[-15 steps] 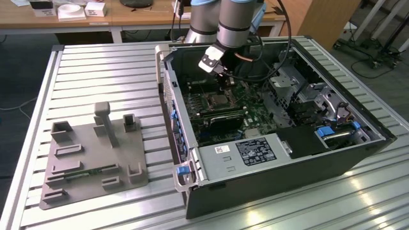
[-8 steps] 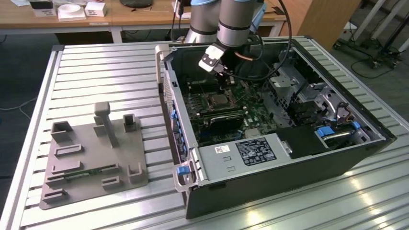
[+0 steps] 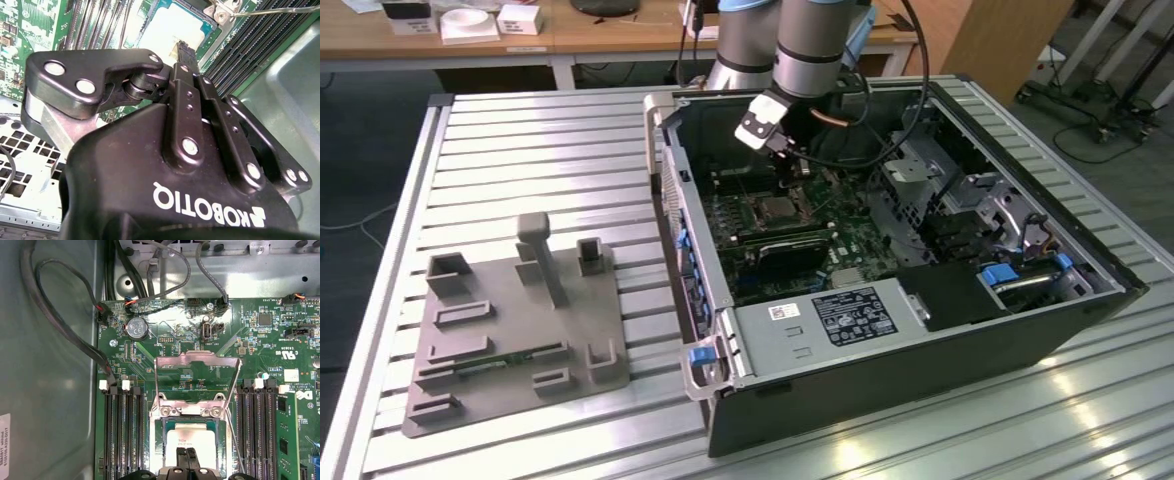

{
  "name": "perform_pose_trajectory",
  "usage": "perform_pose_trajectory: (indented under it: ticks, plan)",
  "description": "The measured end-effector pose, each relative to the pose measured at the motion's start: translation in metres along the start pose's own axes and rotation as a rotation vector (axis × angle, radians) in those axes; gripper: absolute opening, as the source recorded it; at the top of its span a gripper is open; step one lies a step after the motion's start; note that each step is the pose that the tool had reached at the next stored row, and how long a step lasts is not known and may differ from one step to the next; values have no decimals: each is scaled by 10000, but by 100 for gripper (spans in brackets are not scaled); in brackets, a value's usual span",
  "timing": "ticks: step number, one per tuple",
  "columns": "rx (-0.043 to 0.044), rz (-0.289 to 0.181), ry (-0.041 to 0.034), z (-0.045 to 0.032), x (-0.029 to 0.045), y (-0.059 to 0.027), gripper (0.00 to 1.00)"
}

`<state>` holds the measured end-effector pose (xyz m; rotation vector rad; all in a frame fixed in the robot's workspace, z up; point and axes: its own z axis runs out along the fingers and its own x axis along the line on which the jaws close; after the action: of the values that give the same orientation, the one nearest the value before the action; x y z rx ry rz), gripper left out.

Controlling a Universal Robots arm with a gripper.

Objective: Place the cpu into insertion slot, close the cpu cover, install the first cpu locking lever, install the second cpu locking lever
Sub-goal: 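Close the cpu cover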

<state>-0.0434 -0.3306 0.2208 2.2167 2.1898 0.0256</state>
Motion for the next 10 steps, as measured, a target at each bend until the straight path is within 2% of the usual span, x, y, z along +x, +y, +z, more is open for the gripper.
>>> perform_pose_trajectory:
  ticks: [5, 10]
  plan:
    - [1, -1, -2, -1, 0, 16, 10]
    - [1, 0, 7, 2, 1, 105, 10]
